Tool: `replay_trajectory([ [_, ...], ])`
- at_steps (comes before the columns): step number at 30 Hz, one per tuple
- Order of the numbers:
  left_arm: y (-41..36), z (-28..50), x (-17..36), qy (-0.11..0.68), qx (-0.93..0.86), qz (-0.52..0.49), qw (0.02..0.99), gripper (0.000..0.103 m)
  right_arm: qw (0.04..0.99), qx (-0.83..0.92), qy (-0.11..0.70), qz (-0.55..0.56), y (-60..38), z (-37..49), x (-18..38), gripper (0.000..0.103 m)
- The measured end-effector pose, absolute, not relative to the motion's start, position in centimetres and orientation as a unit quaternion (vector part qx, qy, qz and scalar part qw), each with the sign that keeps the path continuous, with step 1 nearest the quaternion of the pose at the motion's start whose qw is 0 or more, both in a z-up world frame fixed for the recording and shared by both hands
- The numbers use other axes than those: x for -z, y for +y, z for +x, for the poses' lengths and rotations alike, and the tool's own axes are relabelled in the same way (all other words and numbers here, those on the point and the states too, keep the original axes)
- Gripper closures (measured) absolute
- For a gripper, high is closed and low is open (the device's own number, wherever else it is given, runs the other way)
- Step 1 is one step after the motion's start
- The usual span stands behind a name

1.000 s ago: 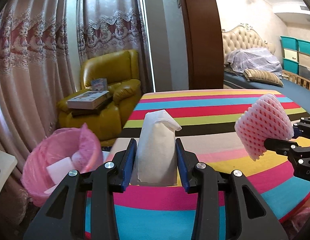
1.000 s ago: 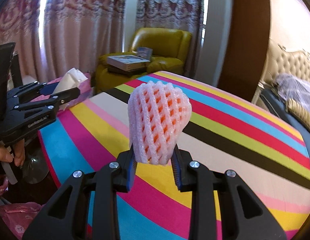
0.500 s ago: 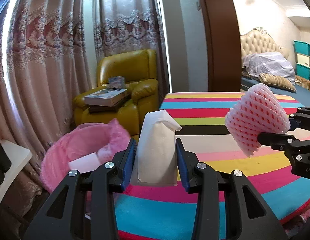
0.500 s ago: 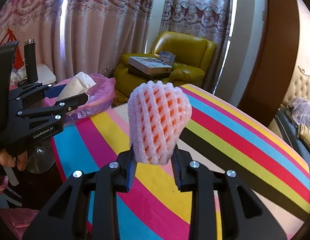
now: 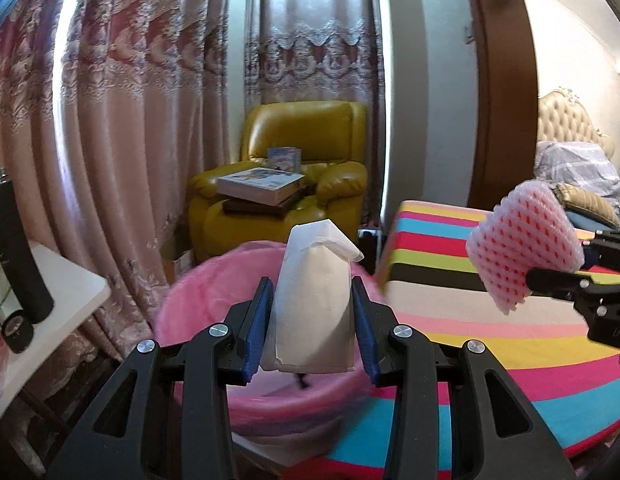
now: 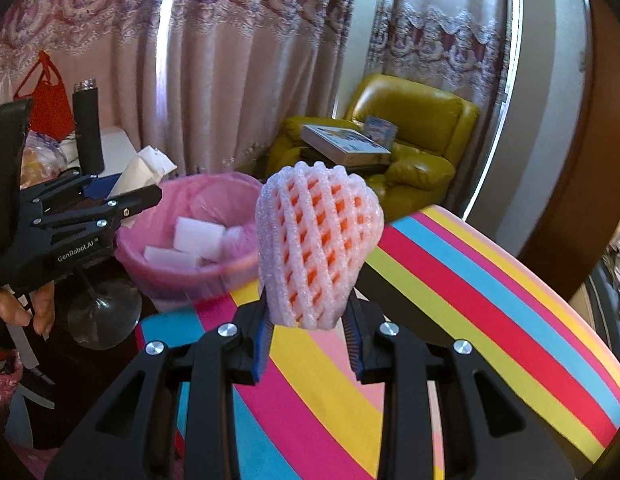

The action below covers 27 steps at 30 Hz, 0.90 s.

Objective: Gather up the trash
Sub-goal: 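Carry the tissue packet and net sleeve over the pink bin and open both grippers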

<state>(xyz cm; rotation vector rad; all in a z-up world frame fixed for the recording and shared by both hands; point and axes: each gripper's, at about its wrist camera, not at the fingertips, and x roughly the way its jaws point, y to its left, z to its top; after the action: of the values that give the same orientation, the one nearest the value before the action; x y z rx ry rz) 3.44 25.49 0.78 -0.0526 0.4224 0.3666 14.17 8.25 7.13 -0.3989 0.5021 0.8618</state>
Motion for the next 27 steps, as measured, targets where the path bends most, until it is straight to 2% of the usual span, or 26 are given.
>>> replay_trajectory([
  [13, 31.5, 2.7, -0.9, 0.207, -0.221, -0.064, 0.951, 0.066, 0.835, -0.456, 0.225, -0.209, 17.8, 14.8, -8.2, 0.072],
  [27, 32.8, 5.0, 0.5, 0.223, -0.221, -0.091, 0.945, 0.066, 0.824, -0.477, 0.224, -0.209, 24.6, 18.8, -8.6, 0.068],
])
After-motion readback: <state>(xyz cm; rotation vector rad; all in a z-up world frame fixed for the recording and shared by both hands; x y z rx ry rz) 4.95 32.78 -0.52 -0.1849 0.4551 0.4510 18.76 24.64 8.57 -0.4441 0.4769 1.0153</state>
